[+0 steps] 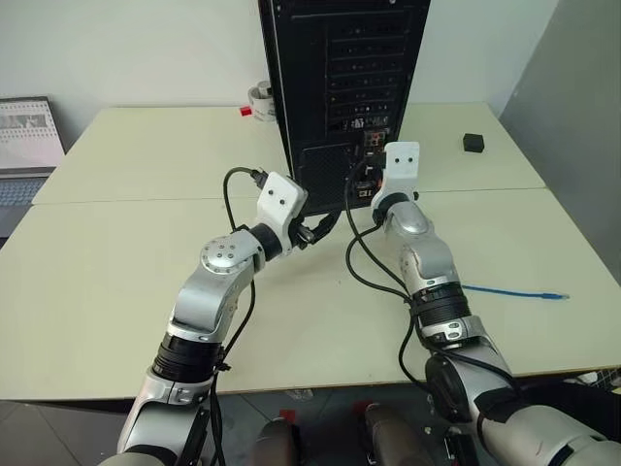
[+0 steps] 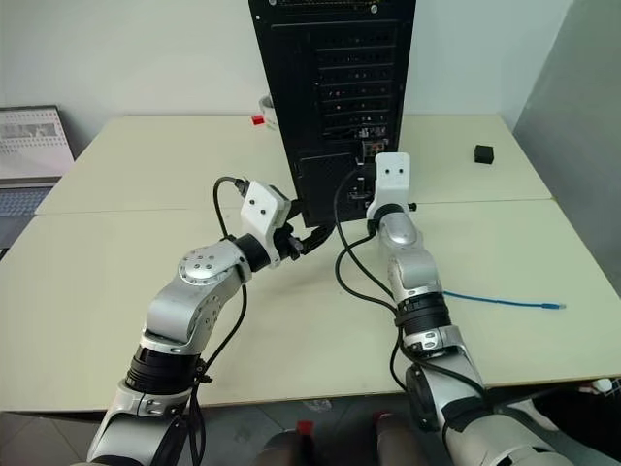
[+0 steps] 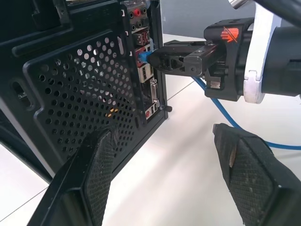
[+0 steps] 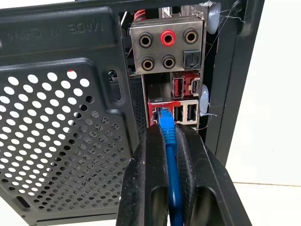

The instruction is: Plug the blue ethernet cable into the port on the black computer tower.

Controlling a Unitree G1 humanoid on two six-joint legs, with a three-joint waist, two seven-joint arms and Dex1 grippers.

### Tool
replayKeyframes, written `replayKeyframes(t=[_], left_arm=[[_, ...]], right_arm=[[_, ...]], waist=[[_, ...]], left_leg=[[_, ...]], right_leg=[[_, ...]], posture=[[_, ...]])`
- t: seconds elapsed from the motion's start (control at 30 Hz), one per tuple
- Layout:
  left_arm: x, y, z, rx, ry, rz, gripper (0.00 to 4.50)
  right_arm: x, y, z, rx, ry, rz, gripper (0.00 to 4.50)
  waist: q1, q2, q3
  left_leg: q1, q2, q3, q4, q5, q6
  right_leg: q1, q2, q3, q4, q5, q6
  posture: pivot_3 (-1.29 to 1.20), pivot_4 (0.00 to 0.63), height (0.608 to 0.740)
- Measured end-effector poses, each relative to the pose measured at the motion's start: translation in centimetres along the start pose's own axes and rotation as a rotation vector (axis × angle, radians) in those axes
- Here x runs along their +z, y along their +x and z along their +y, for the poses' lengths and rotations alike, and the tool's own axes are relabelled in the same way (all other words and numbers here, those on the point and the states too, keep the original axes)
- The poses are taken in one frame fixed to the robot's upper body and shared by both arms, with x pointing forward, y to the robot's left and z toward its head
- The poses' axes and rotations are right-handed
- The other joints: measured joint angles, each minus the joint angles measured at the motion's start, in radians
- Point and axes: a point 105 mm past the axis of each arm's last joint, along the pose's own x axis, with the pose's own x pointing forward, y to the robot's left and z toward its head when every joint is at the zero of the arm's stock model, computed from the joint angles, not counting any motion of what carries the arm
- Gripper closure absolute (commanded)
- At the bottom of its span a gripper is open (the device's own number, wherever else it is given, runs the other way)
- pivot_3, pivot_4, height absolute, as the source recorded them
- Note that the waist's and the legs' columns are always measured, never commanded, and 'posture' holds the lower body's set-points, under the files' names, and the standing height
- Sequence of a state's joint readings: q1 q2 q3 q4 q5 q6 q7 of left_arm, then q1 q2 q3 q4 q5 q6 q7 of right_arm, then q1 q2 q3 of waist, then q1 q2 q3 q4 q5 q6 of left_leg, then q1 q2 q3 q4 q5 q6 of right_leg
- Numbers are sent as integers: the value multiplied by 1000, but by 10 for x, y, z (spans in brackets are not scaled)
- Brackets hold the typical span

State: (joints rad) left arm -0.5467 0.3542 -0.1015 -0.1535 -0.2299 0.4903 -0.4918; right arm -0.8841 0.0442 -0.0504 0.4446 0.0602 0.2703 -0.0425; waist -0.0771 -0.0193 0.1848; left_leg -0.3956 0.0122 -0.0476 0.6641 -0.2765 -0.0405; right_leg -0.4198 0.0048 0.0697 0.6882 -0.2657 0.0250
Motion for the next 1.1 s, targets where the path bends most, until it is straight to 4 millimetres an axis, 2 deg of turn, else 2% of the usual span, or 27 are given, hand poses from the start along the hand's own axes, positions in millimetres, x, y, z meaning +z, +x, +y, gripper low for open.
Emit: replayKeyframes(t=[0.13, 0.17, 0.3, 0.37, 0.6, 0.8, 0.87, 1.03, 1.1], left_arm=[[0, 0, 1, 3, 0, -1, 1076], [0, 0, 1, 3, -1, -1, 1076], [0, 0, 1, 3, -2, -2, 1076], [0, 0, 1, 3, -3, -4, 1076], [3, -1, 2, 3, 2, -16, 1076], [-2, -6, 7, 26, 10, 0, 1076], [-4, -9, 10, 40, 17, 10, 1076], [-12, -22, 25, 85, 43, 54, 1076], [-16, -33, 36, 113, 64, 84, 1076]], right_arm=[[0, 1, 1, 13, -2, 0, 4500], [0, 1, 1, 19, -4, -2, 4150], [0, 1, 2, 34, -8, -6, 3409], [1, 1, 4, 47, -13, -8, 2884], [1, -1, 2, 70, -40, -12, 1606], [-2, -18, -15, 77, -59, -11, 232], [-3, -24, -21, 76, -68, -7, 50], [6, -53, -38, 164, -122, -13, 50], [11, -70, -45, 255, -165, -13, 50]], waist=[[-3, 0, 0], [-4, 0, 0], [-5, 0, 0], [-5, 0, 0], [-3, 0, 0], [0, 0, 0], [0, 0, 0], [6, 0, 0], [10, 0, 0]], left_leg=[[0, 0, 0, 0, 0, 0], [0, 0, 0, 0, 0, 0], [-1, 0, 0, 0, 0, 0], [-1, 0, -1, 0, 0, 0], [-2, -1, -1, 0, 0, 0], [-3, -1, -1, 0, 0, 0], [-3, -1, -2, 0, 0, 0], [-3, -2, -2, 0, 0, 0], [-3, -2, -3, 0, 0, 0]], right_leg=[[0, 0, 0, 0, 0, 0], [0, 0, 0, 0, 0, 0], [-1, 0, 0, 1, 0, 0], [-1, 0, -1, 0, 0, 0], [-1, -3, -1, 0, 0, 0], [-1, -3, -1, -1, 0, 0], [-1, -3, -2, 0, 0, 0], [-1, -3, -2, -1, 0, 0], [-1, -3, -3, -2, 0, 0]], posture=[[0, 150, 740], [0, 150, 740], [0, 150, 740], [0, 150, 740], [0, 150, 740], [0, 150, 740], [0, 150, 740], [0, 150, 740], [0, 150, 740]])
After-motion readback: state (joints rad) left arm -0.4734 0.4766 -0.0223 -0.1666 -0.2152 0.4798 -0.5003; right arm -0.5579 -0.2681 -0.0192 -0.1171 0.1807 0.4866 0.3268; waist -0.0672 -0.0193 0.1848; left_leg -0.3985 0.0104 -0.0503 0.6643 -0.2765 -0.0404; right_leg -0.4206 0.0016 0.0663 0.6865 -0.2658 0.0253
